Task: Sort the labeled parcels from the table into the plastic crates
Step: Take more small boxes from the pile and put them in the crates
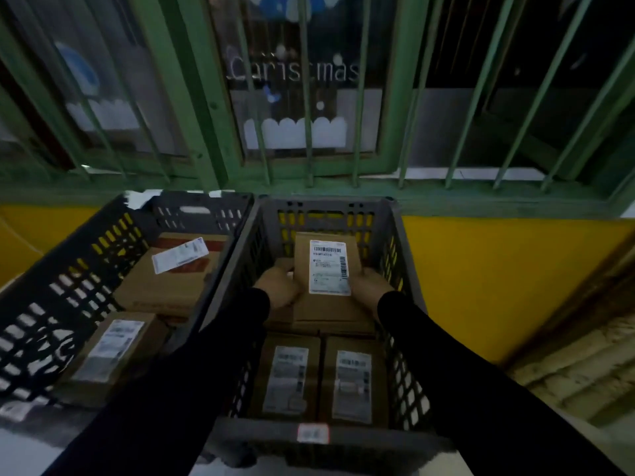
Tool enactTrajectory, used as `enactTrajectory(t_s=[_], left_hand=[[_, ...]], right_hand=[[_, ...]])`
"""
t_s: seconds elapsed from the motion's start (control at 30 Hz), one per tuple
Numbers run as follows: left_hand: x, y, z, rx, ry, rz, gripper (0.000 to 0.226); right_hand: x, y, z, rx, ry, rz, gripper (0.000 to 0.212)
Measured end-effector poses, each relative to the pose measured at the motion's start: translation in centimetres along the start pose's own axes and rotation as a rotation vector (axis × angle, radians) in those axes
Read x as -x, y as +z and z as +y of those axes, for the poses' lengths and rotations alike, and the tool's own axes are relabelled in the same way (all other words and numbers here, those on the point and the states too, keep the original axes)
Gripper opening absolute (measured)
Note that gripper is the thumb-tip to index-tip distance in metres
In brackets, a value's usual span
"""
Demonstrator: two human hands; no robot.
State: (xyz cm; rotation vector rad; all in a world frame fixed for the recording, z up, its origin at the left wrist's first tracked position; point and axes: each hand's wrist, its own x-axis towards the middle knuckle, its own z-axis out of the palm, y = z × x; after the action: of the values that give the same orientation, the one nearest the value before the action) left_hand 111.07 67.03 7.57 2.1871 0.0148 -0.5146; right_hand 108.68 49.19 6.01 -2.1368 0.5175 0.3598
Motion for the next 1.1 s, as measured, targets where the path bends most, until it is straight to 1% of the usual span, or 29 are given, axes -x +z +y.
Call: enactTrajectory(t_s=[0.17,0.27,0.37,0.47,0.57,0.67,0.8,0.83,0.93,0.97,1.07,1.1], left_hand=[[-6.0,3.1,-2.4,-0.156,-0.012,-0.135,0.039],[-8.8,4.7,-3.9,-0.187,-0.037,-0.194,0.040],[-10.5,5.7,-4.5,-0.159,-0.051,-0.199,0.039],[-12.2,6.2,-4.8,-0.129,-0.031,-0.168,0.039],[-13.0,7.1,-4.7,-0.098,-0.003,-0.131,0.036],[-13.2,8.3,-4.3,-0.184,0.026,-0.144,0.034],[-12.8,9.1,-3.6,-0.358,0.042,-0.261,0.027],[-12.7,9.2,-3.6,-0.408,0.050,-0.291,0.029],[-12.6,9.6,-4.0,-0.485,0.030,-0.335,0.050],[-12.5,9.5,-4.0,-0.502,0.039,-0.331,0.051],[-12.3,8.7,-4.1,-0.522,0.074,-0.333,0.030],[-12.1,8.2,-4.1,-0.516,0.087,-0.319,0.026]], right_hand=[[-4.0,3.3,2.6,0.004,0.216,0.001,0.041],[-6.3,4.7,3.8,0.017,0.319,0.023,0.048],[-8.4,5.6,4.8,-0.067,0.373,0.112,0.059],[-10.1,5.6,5.1,-0.071,0.352,0.143,0.057],[-11.1,5.6,5.5,-0.004,0.287,0.155,0.057],[-11.6,6.0,6.4,0.099,0.253,0.185,0.058],[-11.0,6.8,7.2,0.256,0.238,0.139,0.059],[-10.7,7.0,7.3,0.294,0.229,0.122,0.061],[-10.1,7.3,7.7,0.374,0.192,0.089,0.067],[-10.0,7.5,7.9,0.396,0.181,0.079,0.068],[-9.8,7.7,8.1,0.470,0.183,0.033,0.065],[-9.7,7.7,8.1,0.476,0.191,0.027,0.066]])
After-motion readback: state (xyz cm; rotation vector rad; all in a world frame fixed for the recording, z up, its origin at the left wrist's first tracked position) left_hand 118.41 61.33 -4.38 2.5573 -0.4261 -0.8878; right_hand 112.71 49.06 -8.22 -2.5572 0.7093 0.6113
